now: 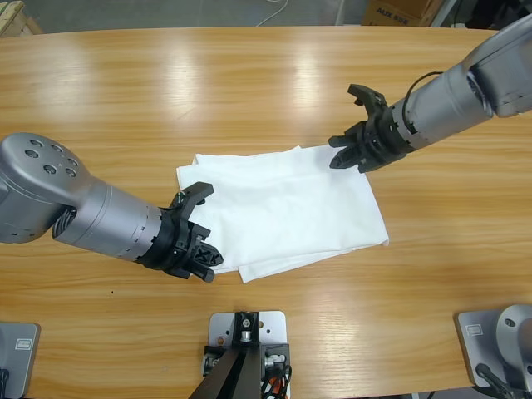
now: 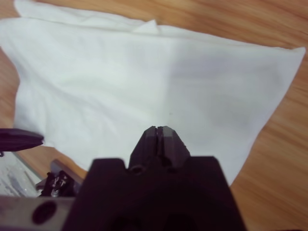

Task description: Fold clothes

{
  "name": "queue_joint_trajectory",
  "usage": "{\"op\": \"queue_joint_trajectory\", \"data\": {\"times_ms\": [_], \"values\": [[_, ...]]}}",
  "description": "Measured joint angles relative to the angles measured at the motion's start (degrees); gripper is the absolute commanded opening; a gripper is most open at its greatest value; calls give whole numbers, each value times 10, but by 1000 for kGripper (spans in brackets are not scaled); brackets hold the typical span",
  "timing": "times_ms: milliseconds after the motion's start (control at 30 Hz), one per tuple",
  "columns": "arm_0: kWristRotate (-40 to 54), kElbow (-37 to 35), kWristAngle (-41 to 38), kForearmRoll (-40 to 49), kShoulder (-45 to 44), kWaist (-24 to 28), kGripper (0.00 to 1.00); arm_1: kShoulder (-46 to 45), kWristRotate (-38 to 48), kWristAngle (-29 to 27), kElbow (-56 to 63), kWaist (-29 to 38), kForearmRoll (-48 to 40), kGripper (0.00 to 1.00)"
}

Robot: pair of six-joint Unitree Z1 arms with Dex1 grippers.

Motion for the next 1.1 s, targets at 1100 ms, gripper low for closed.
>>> {"op": "queue_joint_trajectory", "data": {"times_ms": [1100], "values": [[-1, 13, -3, -3, 10, 24, 0, 66, -34, 26, 12, -117, -77, 0]]}}
